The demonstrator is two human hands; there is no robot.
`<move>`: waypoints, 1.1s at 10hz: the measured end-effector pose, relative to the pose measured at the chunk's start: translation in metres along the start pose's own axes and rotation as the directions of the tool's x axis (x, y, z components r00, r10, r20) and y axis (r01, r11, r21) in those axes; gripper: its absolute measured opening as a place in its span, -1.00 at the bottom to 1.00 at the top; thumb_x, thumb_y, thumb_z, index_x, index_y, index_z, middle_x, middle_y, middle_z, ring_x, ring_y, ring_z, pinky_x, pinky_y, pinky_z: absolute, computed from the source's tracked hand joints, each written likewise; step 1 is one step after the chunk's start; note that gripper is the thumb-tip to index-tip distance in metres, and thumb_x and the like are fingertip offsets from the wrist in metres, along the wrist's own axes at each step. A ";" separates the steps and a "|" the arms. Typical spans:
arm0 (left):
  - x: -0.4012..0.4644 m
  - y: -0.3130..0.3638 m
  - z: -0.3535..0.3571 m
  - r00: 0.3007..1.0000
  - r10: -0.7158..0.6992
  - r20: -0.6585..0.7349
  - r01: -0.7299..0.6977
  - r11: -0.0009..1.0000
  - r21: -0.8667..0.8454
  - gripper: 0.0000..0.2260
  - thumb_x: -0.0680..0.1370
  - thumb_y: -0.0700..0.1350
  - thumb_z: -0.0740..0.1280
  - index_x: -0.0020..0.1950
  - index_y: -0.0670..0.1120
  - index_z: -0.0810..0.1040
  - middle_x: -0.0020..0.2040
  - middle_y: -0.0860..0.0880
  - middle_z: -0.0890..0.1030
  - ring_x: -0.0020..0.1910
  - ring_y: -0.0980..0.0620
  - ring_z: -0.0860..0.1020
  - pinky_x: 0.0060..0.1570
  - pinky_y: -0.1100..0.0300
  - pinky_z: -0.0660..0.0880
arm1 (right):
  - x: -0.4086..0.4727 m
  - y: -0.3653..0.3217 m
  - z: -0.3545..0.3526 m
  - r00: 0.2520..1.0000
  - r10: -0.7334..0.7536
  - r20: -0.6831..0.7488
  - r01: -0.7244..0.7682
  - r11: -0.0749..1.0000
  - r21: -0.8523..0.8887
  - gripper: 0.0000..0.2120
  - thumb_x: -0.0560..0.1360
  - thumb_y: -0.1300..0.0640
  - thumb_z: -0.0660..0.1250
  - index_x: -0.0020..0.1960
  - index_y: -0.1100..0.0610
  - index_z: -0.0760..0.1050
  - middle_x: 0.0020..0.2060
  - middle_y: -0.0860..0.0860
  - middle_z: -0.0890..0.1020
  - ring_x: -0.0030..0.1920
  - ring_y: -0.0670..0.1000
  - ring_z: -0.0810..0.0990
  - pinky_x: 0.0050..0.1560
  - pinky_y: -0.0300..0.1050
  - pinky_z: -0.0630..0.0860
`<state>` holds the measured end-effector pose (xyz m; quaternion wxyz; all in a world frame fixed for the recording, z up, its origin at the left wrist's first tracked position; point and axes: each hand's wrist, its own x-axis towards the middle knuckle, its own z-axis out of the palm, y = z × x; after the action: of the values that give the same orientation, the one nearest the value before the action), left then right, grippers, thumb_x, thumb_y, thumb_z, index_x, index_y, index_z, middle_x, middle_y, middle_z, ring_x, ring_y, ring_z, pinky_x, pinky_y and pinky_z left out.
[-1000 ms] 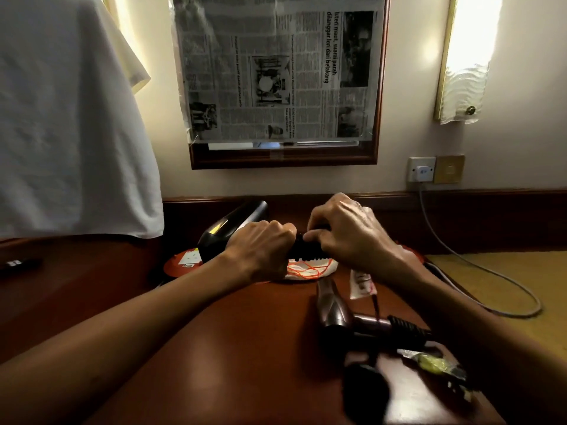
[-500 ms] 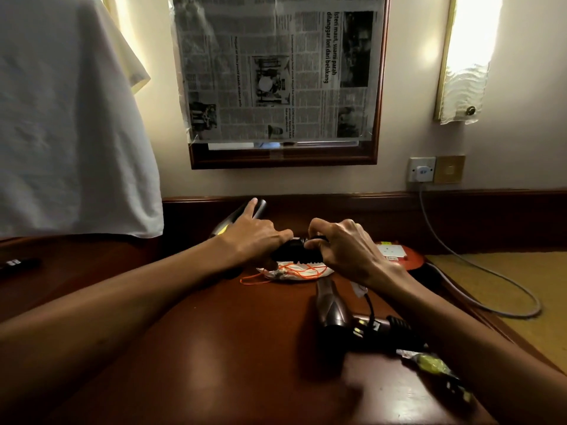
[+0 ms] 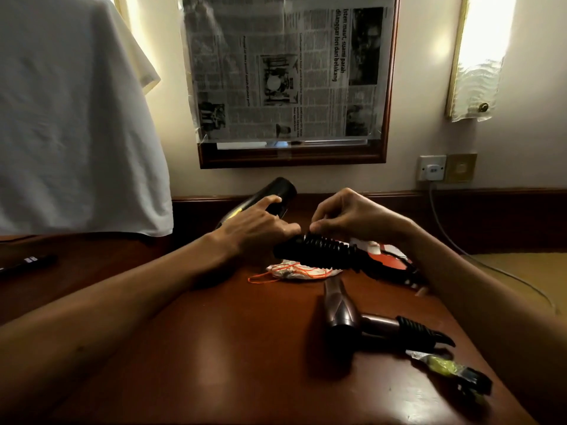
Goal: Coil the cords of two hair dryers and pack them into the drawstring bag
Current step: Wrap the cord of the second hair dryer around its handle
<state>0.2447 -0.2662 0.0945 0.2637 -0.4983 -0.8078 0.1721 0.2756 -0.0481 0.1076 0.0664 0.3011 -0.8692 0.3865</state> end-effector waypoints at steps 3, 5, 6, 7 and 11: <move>0.020 -0.008 -0.013 0.924 -0.333 -0.187 0.247 0.894 -0.374 -0.69 0.40 -0.06 0.45 0.06 -0.16 0.50 -0.14 -0.14 0.59 -0.03 -0.21 0.57 -0.08 0.11 0.43 | -0.017 0.025 0.052 0.934 0.344 -0.092 -0.249 0.816 0.522 -0.59 0.62 -0.11 0.12 -0.05 0.22 0.49 -0.40 0.16 0.59 -0.43 0.06 0.60 -0.37 -0.13 0.54; 0.022 -0.020 -0.006 0.853 -0.523 -0.013 0.518 0.847 -0.118 -0.79 0.47 -0.04 0.33 0.05 -0.09 0.46 -0.08 -0.13 0.62 -0.08 -0.14 0.58 -0.07 0.07 0.39 | -0.054 -0.017 0.092 0.883 0.399 0.247 -0.467 0.701 0.539 -0.84 0.59 0.12 0.26 0.10 0.18 0.38 -0.34 0.13 0.55 -0.41 0.06 0.57 -0.45 -0.12 0.54; 0.014 -0.010 0.017 0.874 -0.472 0.117 0.463 0.881 0.101 -0.78 0.49 -0.04 0.29 0.10 -0.07 0.45 -0.03 -0.10 0.61 -0.04 -0.10 0.56 0.11 0.05 0.37 | -0.038 -0.034 0.075 0.912 0.400 0.090 -0.400 0.916 -0.018 -0.84 0.57 0.17 0.25 0.08 0.25 0.46 -0.20 0.12 0.59 -0.27 0.06 0.61 -0.34 -0.12 0.54; 0.006 0.003 0.036 0.894 -0.400 0.202 0.376 0.915 0.145 -0.76 0.50 -0.03 0.30 0.14 -0.06 0.44 0.00 -0.07 0.62 -0.02 -0.07 0.57 0.23 0.01 0.35 | -0.019 -0.048 0.046 0.974 0.218 0.058 -0.149 0.817 -0.557 -0.85 0.51 0.04 0.33 -0.07 0.12 0.55 -0.21 0.01 0.60 -0.20 0.04 0.58 -0.28 -0.13 0.48; -0.072 0.033 0.076 0.939 -0.332 0.090 0.341 0.930 -0.134 -0.73 0.36 0.00 0.36 -0.01 -0.07 0.51 -0.15 -0.07 0.65 -0.09 -0.08 0.60 0.16 0.11 0.38 | 0.019 0.085 0.112 0.700 0.645 -0.306 -0.712 0.664 -0.228 -0.43 0.54 0.51 0.08 0.41 0.06 0.42 0.22 0.05 0.63 0.11 -0.37 0.54 0.37 -0.24 0.25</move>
<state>0.2487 -0.3170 -0.0022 0.2251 -0.3647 -0.9000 0.0802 0.2245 -0.0924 -0.0174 0.0528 -0.1021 -0.9587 0.2603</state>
